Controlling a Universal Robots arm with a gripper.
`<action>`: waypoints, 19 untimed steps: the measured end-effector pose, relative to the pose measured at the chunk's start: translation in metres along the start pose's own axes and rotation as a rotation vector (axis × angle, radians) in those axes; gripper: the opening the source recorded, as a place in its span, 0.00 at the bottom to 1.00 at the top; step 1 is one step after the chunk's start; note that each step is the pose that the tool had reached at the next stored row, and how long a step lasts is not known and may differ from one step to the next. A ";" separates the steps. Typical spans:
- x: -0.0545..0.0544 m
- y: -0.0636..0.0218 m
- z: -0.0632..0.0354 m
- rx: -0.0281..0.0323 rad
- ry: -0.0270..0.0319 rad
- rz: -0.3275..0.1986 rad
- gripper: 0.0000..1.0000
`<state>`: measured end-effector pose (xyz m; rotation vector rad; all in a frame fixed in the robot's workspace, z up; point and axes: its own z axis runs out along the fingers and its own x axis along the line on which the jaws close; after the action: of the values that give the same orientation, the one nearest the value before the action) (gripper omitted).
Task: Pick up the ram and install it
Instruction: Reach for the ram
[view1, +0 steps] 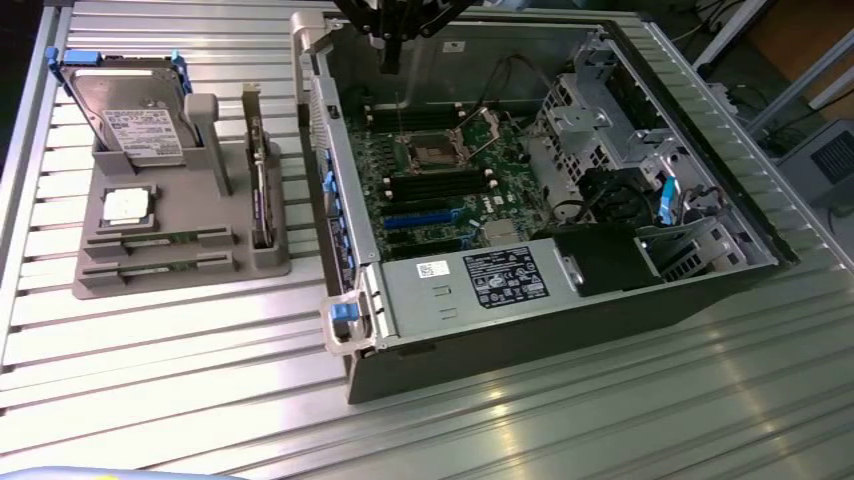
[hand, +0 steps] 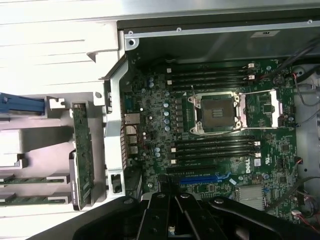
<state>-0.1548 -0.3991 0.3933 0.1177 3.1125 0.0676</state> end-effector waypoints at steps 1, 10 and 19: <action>0.001 -0.0001 0.0000 0.0000 0.0000 0.000 0.10; 0.011 -0.0008 -0.0003 0.0000 -0.0001 0.000 0.10; 0.018 -0.0014 -0.0005 -0.0001 0.0000 0.000 0.10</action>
<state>-0.1731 -0.3991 0.3933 0.1176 3.1125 0.0677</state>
